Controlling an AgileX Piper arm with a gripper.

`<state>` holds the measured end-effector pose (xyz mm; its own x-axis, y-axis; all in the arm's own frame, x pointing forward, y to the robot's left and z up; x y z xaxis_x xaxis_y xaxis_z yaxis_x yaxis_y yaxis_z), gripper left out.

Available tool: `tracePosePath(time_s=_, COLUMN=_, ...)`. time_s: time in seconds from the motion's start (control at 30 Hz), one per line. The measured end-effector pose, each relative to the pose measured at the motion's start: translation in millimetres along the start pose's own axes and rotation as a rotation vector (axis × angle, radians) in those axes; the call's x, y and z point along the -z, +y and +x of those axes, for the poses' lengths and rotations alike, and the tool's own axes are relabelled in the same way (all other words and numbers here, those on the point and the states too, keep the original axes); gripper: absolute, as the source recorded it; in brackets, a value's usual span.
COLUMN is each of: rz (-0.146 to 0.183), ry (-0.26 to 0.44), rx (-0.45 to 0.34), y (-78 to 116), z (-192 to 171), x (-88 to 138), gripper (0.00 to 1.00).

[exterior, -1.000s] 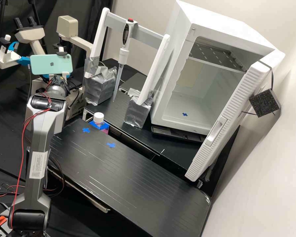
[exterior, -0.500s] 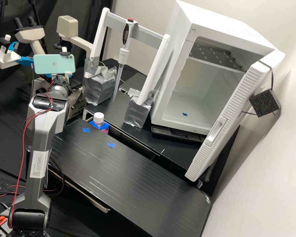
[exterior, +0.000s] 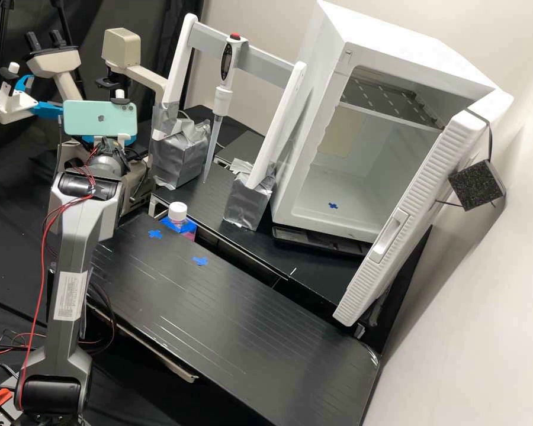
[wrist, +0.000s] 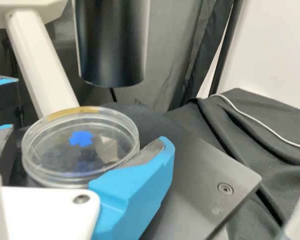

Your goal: Move the petri dish to the microscope

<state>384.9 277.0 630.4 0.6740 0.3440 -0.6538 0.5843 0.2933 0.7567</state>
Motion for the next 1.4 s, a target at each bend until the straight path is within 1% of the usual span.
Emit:
tracePosePath(time_s=0.07, rz=0.005, ry=0.013, rx=-0.005, y=2.9, z=-10.1, x=2.8, gripper=1.00)
tracePosePath(time_s=0.13, rz=0.008, ry=0.011, rx=-0.003, y=3.0, z=-18.4, x=2.1, gripper=1.00)
tracePosePath(time_s=0.27, rz=0.048, ry=0.018, rx=-0.017, y=3.9, z=-45.2, x=2.7, gripper=1.00)
tracePosePath(time_s=0.33, rz=0.058, ry=0.041, rx=-0.036, y=6.1, z=-57.8, x=7.0, gripper=1.00)
tracePosePath(time_s=0.47, rz=0.072, ry=0.135, rx=-0.071, y=4.2, z=-91.3, x=18.5, gripper=1.00)
tracePosePath(time_s=0.6, rz=0.078, ry=0.252, rx=-0.108, y=0.1, z=-123.3, x=28.1, gripper=1.00)
tracePosePath(time_s=0.63, rz=0.084, ry=0.271, rx=-0.110, y=-4.6, z=-133.9, x=26.1, gripper=1.00)
tracePosePath(time_s=0.67, rz=0.085, ry=0.286, rx=-0.119, y=-4.2, z=-138.7, x=27.0, gripper=1.00)
tracePosePath(time_s=0.73, rz=0.098, ry=0.308, rx=-0.149, y=-8.0, z=-159.6, x=22.5, gripper=1.00)
tracePosePath(time_s=0.83, rz=0.103, ry=0.294, rx=-0.199, y=-16.4, z=-184.5, x=12.8, gripper=1.00)
tracePosePath(time_s=0.9, rz=0.088, ry=0.264, rx=-0.274, y=-20.2, z=-205.4, x=5.0, gripper=1.00)
tracePosePath(time_s=0.93, rz=0.074, ry=0.262, rx=-0.309, y=-21.0, z=-214.4, x=2.7, gripper=1.00)
tracePosePath(time_s=0.97, rz=0.074, ry=0.253, rx=-0.345, y=-21.8, z=-222.9, x=-0.4, gripper=1.00)
tracePosePath(time_s=1.0, rz=0.067, ry=0.241, rx=-0.403, y=-23.1, z=-237.1, x=-5.2, gripper=1.00)
tracePosePath(time_s=1.07, rz=0.065, ry=0.230, rx=-0.476, y=-24.8, z=-251.9, x=-11.6, gripper=1.00)
tracePosePath(time_s=1.1, rz=0.063, ry=0.225, rx=-0.549, y=-24.2, z=-264.3, x=-15.1, gripper=1.00)
tracePosePath(time_s=1.13, rz=0.062, ry=0.216, rx=-0.588, y=-25.0, z=-271.1, x=-18.2, gripper=1.00)
tracePosePath(time_s=1.17, rz=0.063, ry=0.197, rx=-0.650, y=-26.7, z=-280.5, x=-22.8, gripper=1.00)
tracePosePath(time_s=1.2, rz=0.069, ry=0.176, rx=-0.690, y=-27.6, z=-286.2, x=-26.4, gripper=1.00)
tracePosePath(time_s=1.23, rz=0.067, ry=0.144, rx=-0.727, y=-29.1, z=-292.2, x=-30.4, gripper=1.00)
tracePosePath(time_s=1.3, rz=0.073, ry=0.097, rx=-0.767, y=-32.1, z=-300.7, x=-36.7, gripper=1.00)
tracePosePath(time_s=1.37, rz=0.087, ry=0.047, rx=-0.793, y=-34.2, z=-307.7, x=-44.8, gripper=1.00)
tracePosePath(time_s=1.4, rz=0.086, ry=0.019, rx=-0.804, y=-35.8, z=-312.7, x=-50.6, gripper=1.00)
